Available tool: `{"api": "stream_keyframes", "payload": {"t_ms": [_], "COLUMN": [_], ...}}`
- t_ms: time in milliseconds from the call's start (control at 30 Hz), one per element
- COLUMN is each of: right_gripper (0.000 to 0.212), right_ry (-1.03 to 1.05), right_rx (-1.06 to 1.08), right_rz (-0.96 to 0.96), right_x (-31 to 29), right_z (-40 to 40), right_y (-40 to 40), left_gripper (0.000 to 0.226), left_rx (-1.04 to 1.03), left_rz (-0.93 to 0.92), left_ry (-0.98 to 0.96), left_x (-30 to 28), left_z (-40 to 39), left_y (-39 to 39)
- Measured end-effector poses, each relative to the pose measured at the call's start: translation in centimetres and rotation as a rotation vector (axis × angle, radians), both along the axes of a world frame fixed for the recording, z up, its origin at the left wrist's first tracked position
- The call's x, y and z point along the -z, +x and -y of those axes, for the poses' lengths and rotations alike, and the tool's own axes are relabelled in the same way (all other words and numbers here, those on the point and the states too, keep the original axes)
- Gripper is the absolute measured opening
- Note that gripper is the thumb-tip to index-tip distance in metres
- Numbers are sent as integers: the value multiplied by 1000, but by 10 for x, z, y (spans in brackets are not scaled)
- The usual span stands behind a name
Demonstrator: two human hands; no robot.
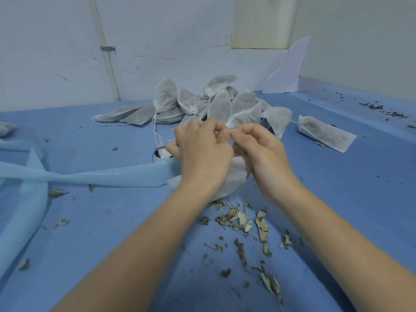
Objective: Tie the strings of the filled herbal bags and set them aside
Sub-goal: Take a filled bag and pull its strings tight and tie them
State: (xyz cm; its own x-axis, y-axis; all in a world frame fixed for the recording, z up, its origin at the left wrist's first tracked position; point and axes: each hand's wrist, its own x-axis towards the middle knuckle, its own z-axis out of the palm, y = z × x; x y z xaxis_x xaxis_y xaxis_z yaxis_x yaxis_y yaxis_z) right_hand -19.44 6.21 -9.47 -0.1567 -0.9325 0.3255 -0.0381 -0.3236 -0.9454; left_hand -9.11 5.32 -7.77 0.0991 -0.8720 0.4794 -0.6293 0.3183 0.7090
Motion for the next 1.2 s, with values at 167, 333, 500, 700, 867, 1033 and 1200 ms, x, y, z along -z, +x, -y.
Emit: {"api": "stream_keyframes", "payload": {"t_ms": [167, 333, 500, 700, 867, 1033, 1200], "right_gripper": [14, 13, 17, 41, 56, 22, 24], "right_ry": [-65, -139, -184, -55, -123, -95, -47], "right_rx": [66, 88, 212, 370, 492, 326, 138], "right_rz": [-99, -104, -98, 517, 624, 383, 90], "right_x": [-3, -7, -4, -8, -3, 3, 4], "right_z": [3, 4, 6, 17, 22, 25, 18], "right_y": [-3, -6, -13, -27, -38, -40, -40], "left_gripper": [13, 13, 15, 43, 77, 32, 11], "left_rx": [-93, -72, 126, 234, 419, 496, 532], "left_rz": [-13, -65, -204, -204, -208, -769, -1040], "left_ry": [-13, 9, 68, 540, 898, 814, 721], "left_x": [-5, -12, -11, -9, -2, 3, 11], "left_z": [2, 5, 7, 10, 8, 8, 11], "left_y": [6, 10, 11, 21, 19, 11, 12]}}
